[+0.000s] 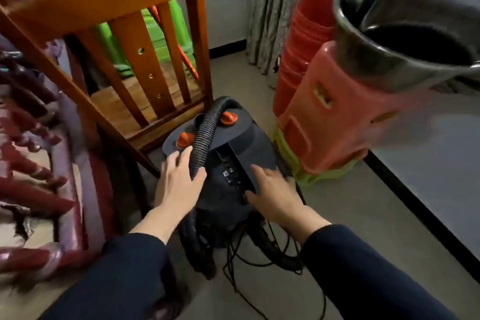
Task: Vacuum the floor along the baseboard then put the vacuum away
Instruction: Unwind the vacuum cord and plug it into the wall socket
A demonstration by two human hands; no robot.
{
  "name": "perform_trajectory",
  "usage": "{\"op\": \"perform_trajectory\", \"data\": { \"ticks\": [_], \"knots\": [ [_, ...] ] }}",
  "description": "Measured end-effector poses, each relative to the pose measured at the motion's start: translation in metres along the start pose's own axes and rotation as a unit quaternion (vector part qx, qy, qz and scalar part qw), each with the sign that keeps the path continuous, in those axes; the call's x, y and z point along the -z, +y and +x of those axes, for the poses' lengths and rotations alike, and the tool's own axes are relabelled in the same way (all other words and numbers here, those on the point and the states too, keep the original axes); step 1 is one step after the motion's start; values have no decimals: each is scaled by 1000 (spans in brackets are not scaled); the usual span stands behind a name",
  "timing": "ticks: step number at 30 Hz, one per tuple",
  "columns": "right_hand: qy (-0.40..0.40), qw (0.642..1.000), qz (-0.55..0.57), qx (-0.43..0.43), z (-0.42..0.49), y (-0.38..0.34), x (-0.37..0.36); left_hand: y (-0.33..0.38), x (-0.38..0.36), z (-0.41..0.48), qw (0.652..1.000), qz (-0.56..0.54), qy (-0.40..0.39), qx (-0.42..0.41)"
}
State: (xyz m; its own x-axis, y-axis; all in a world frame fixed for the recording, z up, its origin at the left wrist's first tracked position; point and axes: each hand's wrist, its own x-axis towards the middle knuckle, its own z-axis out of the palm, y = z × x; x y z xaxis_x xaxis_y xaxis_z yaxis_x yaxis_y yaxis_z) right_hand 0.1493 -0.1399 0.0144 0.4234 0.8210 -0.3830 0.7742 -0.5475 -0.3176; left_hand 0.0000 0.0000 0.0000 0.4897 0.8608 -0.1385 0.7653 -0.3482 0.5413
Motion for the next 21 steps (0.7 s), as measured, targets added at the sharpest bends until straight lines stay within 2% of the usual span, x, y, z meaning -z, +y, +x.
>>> {"op": "perform_trajectory", "data": {
  "ticks": [2,6,8,14,21],
  "knots": [
    [7,1000,19,20,25,-1,-8,-9,-9,13,1000,-2,11,-25],
    [36,997,-17,71,53,-9,-29,-22,-26,23,998,-52,21,-34],
    [53,996,-13,65,62,-6,-38,-23,-34,24,998,-53,25,-14],
    [64,995,38,70,68,-1,-48,-18,-52,23,993,-44,104,-8],
    [44,995,50,74,60,12,-47,-18,-61,10,993,-6,114,-4]
  ]
}}
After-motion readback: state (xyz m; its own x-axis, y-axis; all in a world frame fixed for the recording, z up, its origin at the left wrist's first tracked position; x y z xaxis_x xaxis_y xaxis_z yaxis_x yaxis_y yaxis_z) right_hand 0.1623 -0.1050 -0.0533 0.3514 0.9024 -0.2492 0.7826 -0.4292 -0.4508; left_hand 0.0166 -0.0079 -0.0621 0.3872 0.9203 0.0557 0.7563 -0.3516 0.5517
